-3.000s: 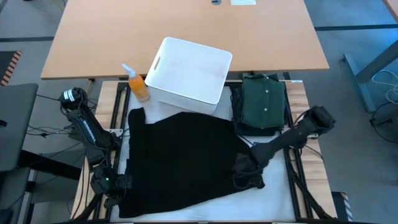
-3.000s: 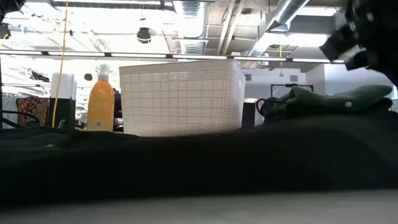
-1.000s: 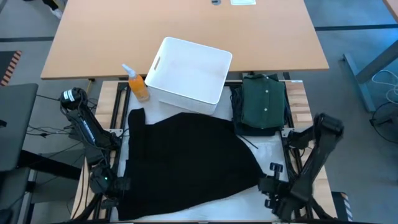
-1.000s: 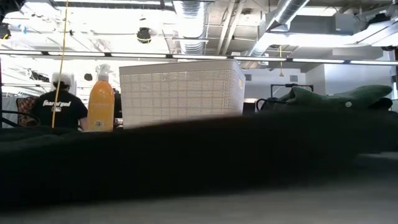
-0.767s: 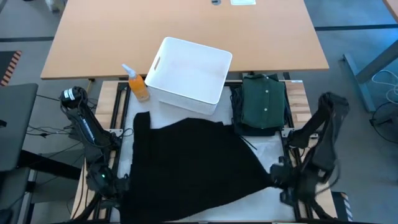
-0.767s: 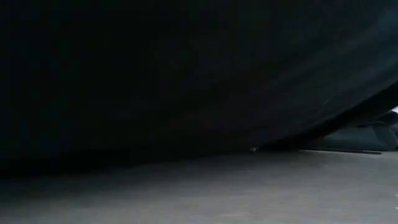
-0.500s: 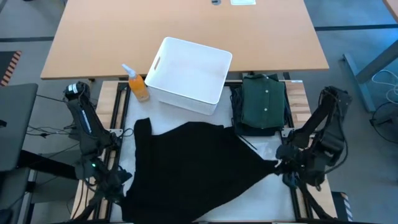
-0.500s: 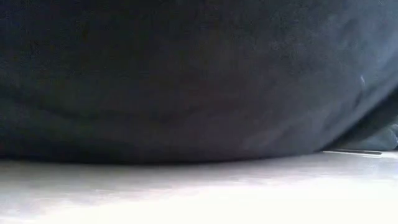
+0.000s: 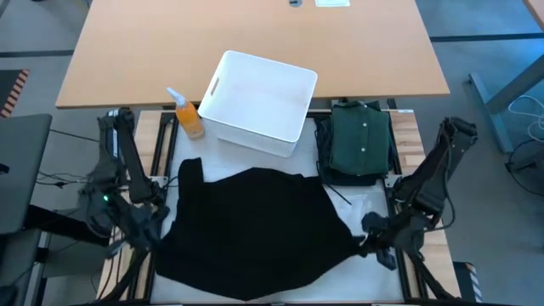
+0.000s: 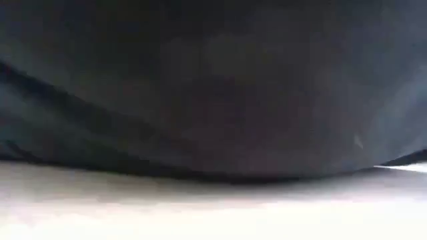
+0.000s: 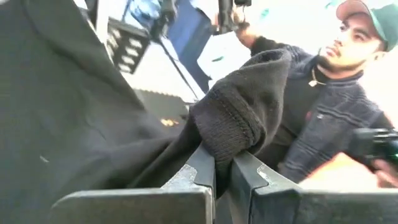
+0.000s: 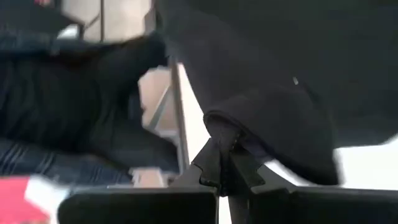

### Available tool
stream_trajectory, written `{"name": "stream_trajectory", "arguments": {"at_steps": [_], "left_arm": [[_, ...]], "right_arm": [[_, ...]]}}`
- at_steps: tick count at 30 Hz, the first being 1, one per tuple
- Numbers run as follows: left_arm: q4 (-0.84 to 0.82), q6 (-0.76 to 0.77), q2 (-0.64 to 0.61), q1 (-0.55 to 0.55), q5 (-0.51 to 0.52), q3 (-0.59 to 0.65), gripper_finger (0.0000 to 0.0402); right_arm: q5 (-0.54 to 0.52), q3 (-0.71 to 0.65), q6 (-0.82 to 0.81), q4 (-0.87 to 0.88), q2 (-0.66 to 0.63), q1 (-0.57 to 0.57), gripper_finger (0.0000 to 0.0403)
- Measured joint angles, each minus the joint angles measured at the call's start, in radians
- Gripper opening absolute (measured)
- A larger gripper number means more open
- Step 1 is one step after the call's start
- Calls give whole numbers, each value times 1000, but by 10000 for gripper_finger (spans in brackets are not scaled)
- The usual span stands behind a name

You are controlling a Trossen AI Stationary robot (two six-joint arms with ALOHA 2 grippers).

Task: Fold laundry
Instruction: Fold the black shirt

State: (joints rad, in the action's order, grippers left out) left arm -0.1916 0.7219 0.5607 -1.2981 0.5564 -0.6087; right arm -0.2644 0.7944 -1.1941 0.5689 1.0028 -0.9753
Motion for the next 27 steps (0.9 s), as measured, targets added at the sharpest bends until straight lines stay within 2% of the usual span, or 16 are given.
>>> {"name": "stream_trajectory", "arguments": {"at_steps": [2, 5, 11, 18, 23, 27], "left_arm": [[-58, -48, -16, -7, 43, -36, 0], [-122, -75, -21, -9, 85, -69, 0], [-181, -7, -3, -9, 86, -72, 0], [-179, 48, 24, -9, 86, -72, 0], [-178, 59, 38, -9, 81, -72, 0], [-180, 60, 40, -9, 76, -72, 0]], "right_arm": [[-60, 0, -96, 81, -17, -11, 25], [-50, -4, -204, 184, -1, -1, 26], [-14, -69, -189, 5, 86, 41, 52], [148, -76, -154, -51, 184, 96, 121], [197, -76, -118, -49, 214, 83, 182], [218, -76, -209, -27, 208, 56, 206]]}}
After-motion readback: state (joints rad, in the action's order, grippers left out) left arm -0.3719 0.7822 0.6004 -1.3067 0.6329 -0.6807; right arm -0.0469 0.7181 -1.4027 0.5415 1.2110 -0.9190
